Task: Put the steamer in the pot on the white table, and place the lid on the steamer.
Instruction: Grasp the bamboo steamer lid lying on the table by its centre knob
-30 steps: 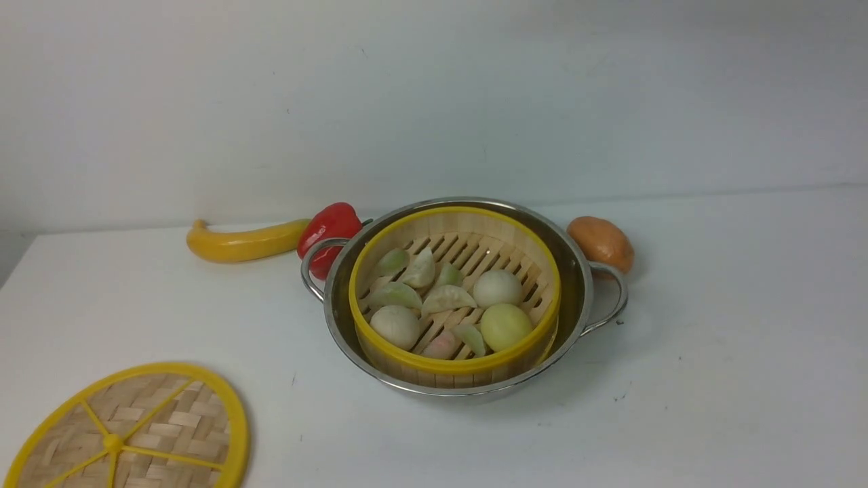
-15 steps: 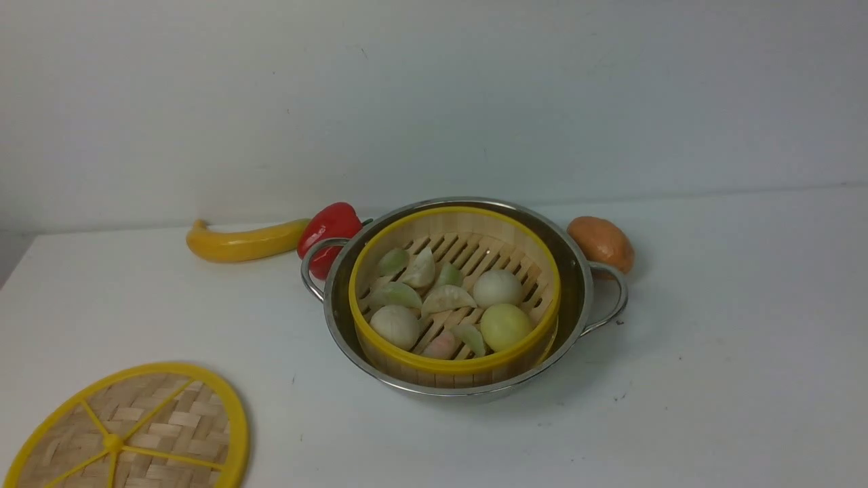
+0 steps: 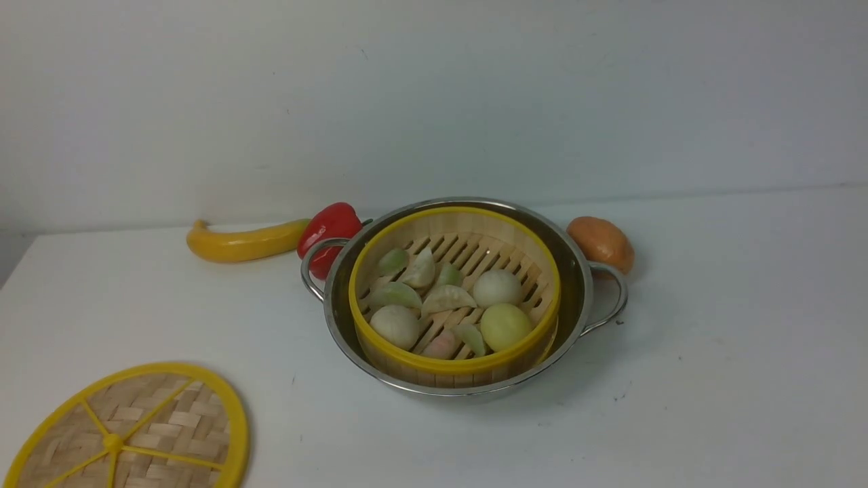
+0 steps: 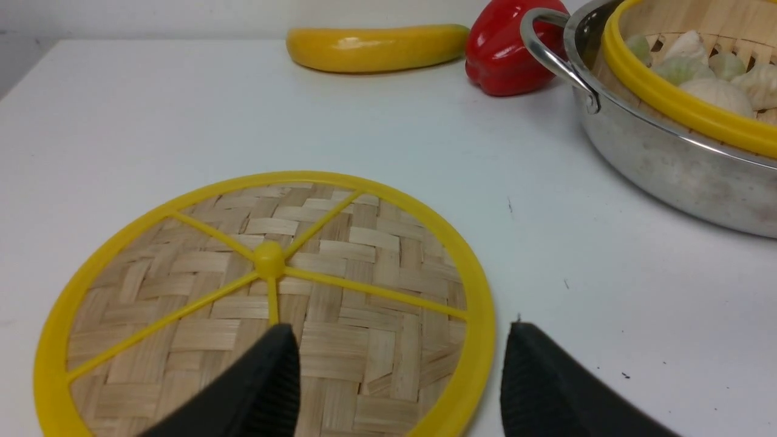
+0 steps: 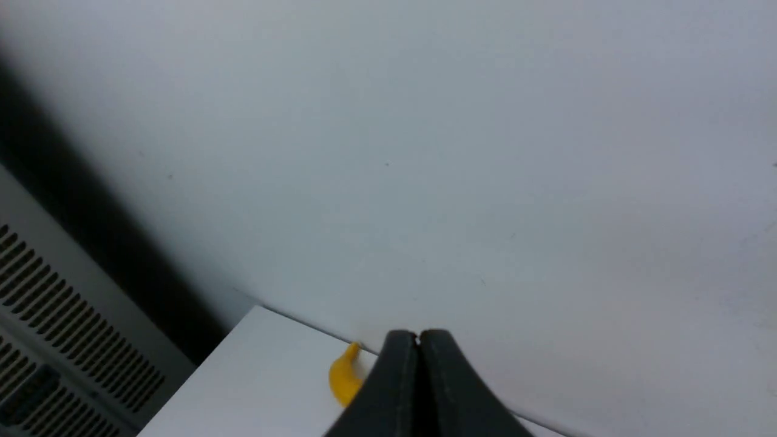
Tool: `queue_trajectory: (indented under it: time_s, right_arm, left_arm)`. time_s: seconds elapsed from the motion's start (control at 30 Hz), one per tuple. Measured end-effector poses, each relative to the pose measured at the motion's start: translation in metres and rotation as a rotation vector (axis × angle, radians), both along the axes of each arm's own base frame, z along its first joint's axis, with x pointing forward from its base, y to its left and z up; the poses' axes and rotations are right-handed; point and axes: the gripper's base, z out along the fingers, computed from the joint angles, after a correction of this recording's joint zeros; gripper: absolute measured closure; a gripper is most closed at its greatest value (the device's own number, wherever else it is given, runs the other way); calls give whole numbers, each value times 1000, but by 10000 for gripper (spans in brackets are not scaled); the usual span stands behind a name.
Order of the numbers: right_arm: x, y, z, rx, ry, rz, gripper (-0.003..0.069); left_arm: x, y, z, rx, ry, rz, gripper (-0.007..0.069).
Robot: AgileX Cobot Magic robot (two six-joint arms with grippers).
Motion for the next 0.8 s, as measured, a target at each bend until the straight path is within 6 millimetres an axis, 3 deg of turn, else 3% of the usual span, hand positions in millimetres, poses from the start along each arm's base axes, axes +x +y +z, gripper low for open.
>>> queue_trajectory:
  time_s: [0.23, 0.37, 0.53, 0.57, 0.6, 0.67, 0.8]
  right_arm:
    - [-4, -10, 3, -66, -22, -72, 677]
    - [-32, -28, 14, -189, -60, -102, 676]
    - [-68, -49, 6, -320, -68, -133, 669]
    - [-78, -55, -9, -366, -43, -140, 667]
    - [-85, -58, -8, -367, -50, -145, 667]
    - [-114, -72, -40, -422, 1, -149, 666]
    - [-155, -91, -83, -446, 23, -160, 666]
  left_arm:
    - [0, 0, 0, 0, 0, 0, 204]
    - [0, 0, 0, 0, 0, 0, 204]
    - [0, 0, 0, 0, 0, 0, 204]
    - [0, 0, 0, 0, 0, 0, 204]
    - [0, 0, 0, 0, 0, 0, 204]
    - [0, 0, 0, 0, 0, 0, 204]
    - [0, 0, 0, 0, 0, 0, 204]
